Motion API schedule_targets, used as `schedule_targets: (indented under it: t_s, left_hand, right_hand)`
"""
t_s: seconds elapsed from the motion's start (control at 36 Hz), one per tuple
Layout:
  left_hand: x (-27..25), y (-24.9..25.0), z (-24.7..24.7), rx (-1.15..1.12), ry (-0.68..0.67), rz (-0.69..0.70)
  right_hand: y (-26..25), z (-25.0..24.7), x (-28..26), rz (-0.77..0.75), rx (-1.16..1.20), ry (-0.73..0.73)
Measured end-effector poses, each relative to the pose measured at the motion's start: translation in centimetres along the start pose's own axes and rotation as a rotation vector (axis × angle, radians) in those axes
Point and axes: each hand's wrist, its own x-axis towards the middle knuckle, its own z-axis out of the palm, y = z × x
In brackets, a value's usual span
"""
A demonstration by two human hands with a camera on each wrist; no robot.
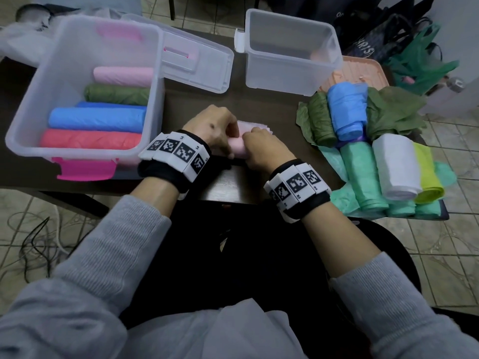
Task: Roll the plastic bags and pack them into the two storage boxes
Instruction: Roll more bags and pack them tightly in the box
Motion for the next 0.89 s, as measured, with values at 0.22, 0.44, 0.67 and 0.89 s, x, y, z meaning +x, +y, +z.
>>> schedule_targets:
  t_s: [0.22,0.44,0.67,0.89]
  left_hand:
    - [-0.8,-0.2,0.1,-0.024,-0.165,-0.017]
    - [-0.9,-0.4,0.2,-0.068,-0.283,-0.062]
    - [-0.7,-0.4,0.4,-0.06,-0.291,-0.07]
    - [-0.8,-0.6,0.6,-0.08,-0.285,-0.039]
  right_hand:
    - [1.0,0.0,-1.5,0.006,0.137,-0.134]
    - [1.6,-1.1,-1.4,-0.024,0.052,-0.275]
    - [2.1,0.0,-0.4,0.01,0.179,-0.226]
    - [2.2,1.4,-1.1,-0.075,0.133,-0.17]
